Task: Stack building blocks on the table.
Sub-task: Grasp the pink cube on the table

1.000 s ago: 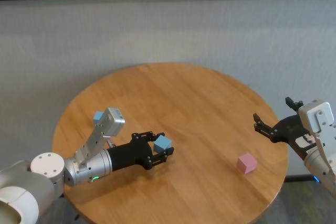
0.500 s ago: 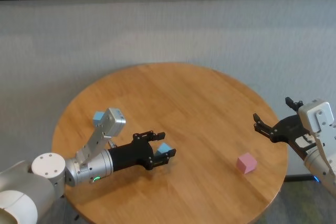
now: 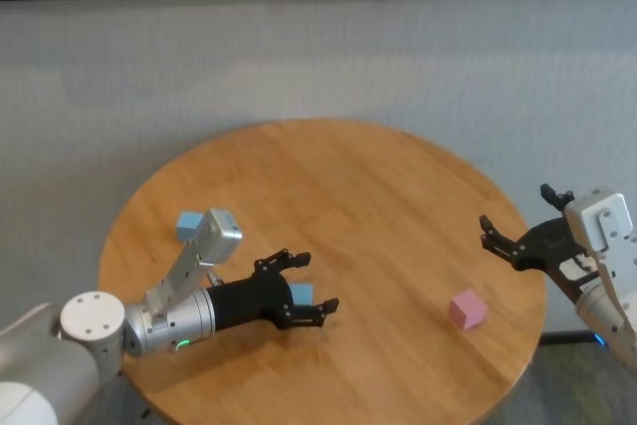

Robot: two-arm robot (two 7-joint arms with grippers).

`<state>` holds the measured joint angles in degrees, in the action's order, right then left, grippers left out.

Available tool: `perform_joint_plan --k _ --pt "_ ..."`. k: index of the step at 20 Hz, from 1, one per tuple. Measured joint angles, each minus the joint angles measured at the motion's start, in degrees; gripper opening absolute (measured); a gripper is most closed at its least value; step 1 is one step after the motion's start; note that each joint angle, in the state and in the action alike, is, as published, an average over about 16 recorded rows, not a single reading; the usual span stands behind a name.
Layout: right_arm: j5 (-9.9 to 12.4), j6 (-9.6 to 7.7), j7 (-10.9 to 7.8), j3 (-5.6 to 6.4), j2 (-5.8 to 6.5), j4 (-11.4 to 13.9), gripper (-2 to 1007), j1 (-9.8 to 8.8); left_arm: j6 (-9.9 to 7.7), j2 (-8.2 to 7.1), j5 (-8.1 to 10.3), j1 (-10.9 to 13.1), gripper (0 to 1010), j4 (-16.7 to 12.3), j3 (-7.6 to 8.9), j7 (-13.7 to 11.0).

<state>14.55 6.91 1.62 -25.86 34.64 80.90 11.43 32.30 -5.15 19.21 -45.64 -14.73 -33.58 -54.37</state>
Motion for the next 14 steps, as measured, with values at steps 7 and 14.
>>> perform_joint_plan --k 7,14 --pt "0.0 0.0 0.0 0.0 0.0 0.0 1005 0.0 -4.92 -4.55 -0.44 5.14 996 -12.91 1.12 3.14" --pt "0.0 0.0 0.0 0.0 0.0 0.0 1005 0.0 -9.04 -9.82 -0.76 10.31 1000 -24.96 3.75 7.16"
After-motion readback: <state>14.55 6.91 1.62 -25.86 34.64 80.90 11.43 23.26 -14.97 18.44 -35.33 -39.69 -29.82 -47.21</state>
